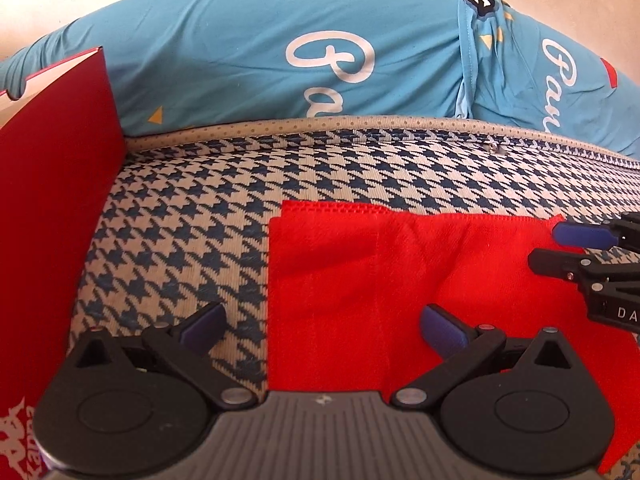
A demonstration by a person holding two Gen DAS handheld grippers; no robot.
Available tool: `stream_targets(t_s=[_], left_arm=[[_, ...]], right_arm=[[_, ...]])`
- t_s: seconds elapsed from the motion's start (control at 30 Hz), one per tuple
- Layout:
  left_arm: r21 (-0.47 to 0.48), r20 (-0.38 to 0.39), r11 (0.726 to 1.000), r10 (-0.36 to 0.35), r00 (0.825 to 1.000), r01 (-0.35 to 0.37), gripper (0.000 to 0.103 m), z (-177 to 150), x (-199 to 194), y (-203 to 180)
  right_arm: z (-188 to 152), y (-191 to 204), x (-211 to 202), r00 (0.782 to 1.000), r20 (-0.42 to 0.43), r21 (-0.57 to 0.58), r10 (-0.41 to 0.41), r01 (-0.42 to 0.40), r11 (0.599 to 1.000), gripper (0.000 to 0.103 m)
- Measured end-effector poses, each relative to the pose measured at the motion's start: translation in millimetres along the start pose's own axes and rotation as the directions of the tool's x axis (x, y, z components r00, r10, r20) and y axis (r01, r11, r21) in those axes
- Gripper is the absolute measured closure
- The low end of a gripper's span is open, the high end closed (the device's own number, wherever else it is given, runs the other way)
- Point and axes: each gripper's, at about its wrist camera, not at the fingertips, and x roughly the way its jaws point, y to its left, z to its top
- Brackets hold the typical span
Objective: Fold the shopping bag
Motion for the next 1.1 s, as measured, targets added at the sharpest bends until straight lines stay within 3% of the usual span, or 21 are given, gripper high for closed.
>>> stream_targets(t_s=[0.63, 0.73, 0.8, 0.87, 1.1], left_arm=[[0.018, 0.004, 1.000, 0.022, 1.000, -0.022, 0.000, -32.7, -36.1, -0.7], [0.065, 0.045, 0.996, 0.057, 0.997, -0.060, 0.000, -27.8, -40.6, -9.4], [0.117, 0.130, 0.991, 0.057, 0.990, -0.072, 0.000, -23.0, -52.0, -21.4], [0.134, 0.145, 0.990, 0.017, 0.989, -0.037, 0.000, -20.9, -55.4, -27.3], [0.208, 0.029, 0.977, -0.060, 0.998, 0.053, 0.000, -31.5, -41.9, -48.8]], right_arm=[[-6.0, 8.6, -18.3, 1.000, -0.024, -0.045, -0.010, 0.009, 0.999, 0.065], [-5.8, 9.6, -21.3, 1.000, -0.021, -0.053, -0.014, 0.013, 0.998, 0.065], [-2.1, 13.1, -26.0, 1.000, 0.006, -0.057, 0.011, -0.010, 0.998, 0.065], [-0.1, 20.1, -29.6, 0.998, 0.034, -0.083, 0.052, -0.049, 0.995, 0.066], [-5.4, 29.5, -14.7, 0.996, -0.029, -0.118, 0.083, -0.086, 0.989, 0.064]])
